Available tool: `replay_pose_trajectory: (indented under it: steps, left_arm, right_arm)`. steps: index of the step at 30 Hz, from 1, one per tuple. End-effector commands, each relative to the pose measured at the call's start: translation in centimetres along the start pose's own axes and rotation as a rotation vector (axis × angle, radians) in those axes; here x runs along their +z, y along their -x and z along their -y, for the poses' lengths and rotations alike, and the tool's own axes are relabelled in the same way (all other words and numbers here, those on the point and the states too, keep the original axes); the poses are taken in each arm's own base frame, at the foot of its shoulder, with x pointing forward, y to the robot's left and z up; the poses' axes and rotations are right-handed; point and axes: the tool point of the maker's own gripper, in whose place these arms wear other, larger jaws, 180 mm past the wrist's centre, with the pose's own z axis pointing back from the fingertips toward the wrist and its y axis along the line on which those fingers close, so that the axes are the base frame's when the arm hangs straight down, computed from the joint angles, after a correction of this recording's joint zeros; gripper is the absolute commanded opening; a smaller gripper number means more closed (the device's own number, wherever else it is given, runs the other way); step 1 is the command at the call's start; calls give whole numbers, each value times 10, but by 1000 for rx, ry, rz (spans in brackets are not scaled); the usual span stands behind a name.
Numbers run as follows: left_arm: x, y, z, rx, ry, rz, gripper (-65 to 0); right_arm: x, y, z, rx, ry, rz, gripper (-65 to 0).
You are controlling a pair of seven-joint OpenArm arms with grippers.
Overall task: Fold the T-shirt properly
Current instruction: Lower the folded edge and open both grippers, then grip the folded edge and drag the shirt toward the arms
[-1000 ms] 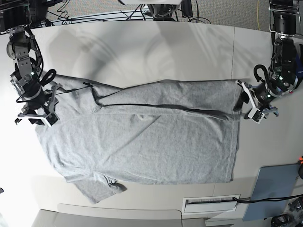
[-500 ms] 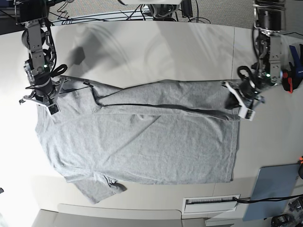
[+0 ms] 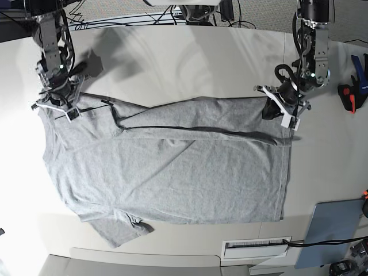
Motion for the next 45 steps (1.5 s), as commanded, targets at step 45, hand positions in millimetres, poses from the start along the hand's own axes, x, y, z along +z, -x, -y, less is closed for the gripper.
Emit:
replay_pose_trajectory:
  steps: [45]
  left_arm:
    - [88, 122, 7, -74, 18, -351, -650]
  right_arm:
    - [50, 94, -7, -45, -91, -170, -650]
